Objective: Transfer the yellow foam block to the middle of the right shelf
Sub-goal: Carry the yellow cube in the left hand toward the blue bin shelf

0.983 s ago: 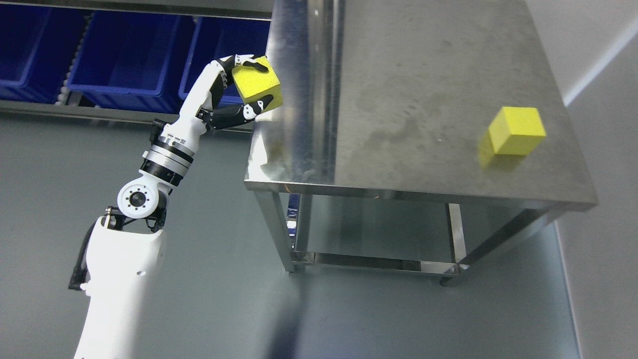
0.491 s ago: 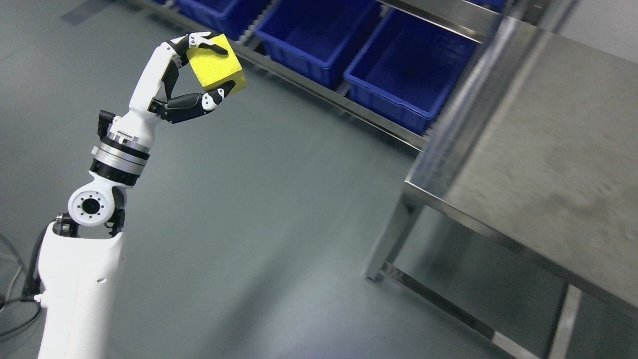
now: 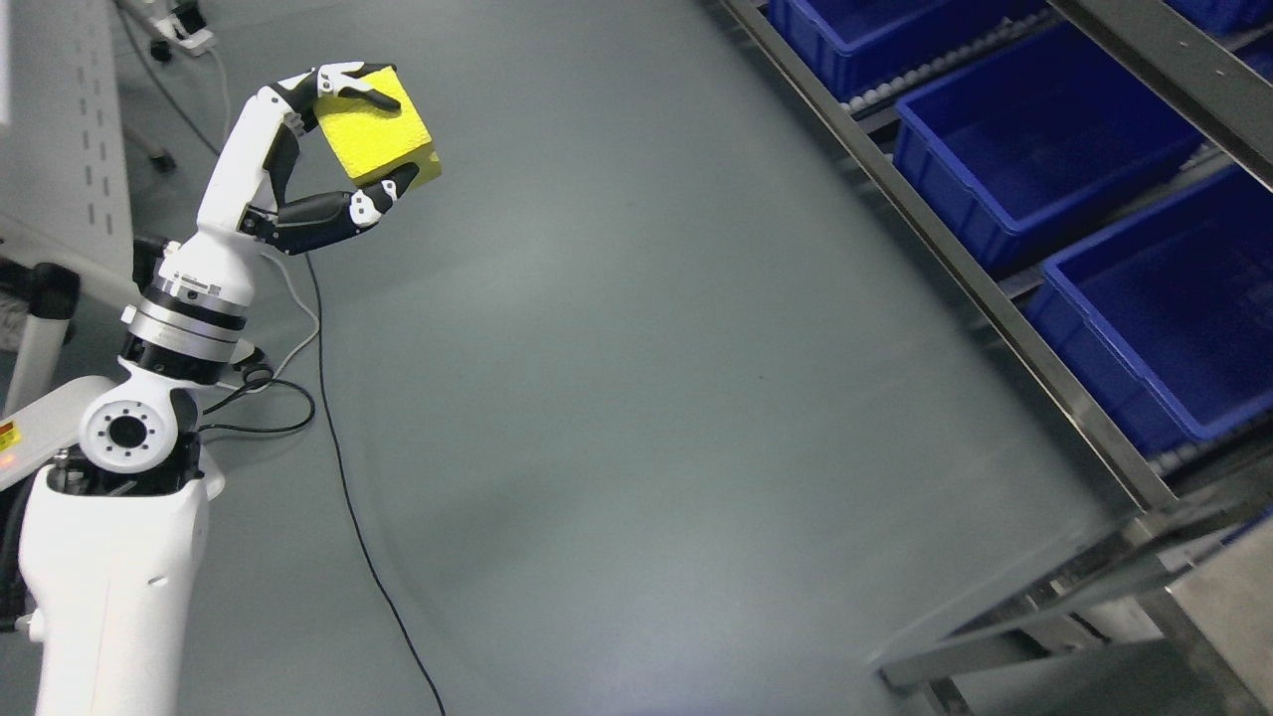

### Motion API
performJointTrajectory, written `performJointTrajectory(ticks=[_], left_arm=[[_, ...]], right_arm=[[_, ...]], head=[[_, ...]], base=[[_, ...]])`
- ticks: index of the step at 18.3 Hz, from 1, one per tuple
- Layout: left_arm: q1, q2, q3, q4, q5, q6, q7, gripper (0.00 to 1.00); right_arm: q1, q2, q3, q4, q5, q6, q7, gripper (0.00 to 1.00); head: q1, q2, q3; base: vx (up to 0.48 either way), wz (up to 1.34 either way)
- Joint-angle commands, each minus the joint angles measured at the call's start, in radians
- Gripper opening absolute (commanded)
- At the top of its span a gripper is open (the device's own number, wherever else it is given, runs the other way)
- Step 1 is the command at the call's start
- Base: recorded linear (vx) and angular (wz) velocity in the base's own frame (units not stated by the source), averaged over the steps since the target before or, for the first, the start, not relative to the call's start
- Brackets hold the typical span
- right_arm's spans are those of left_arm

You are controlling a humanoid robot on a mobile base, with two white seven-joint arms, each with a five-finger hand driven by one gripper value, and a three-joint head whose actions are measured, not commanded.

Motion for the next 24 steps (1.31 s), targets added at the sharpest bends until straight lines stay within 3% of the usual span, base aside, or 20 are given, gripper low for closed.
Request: performJointTrajectory(ticks=[1, 11, 24], left_arm=[[0.012, 0.020, 0.038, -0.029, 0.028, -0.001, -0.001, 0.13], [0.010, 0.020, 0.051, -0.026, 0.028, 0.001, 0.007, 0.13], [0.006, 0.020, 0.059, -0.023, 0.026, 0.007, 0.010, 0.14]], right_arm=[[0.002, -0.017, 0.000, -0.017, 0.003, 0.000, 0.000, 1.00], [0.002, -0.017, 0.000, -0.017, 0.003, 0.000, 0.000, 1.00], [0.002, -0.017, 0.000, -0.017, 0.003, 0.000, 0.000, 1.00]], head=[[0.0000, 0.000, 0.000], [0.0000, 0.000, 0.000], [0.0000, 0.000, 0.000]], base=[[0.146, 0.60], [0.193, 0.21], [0.426, -0.24]])
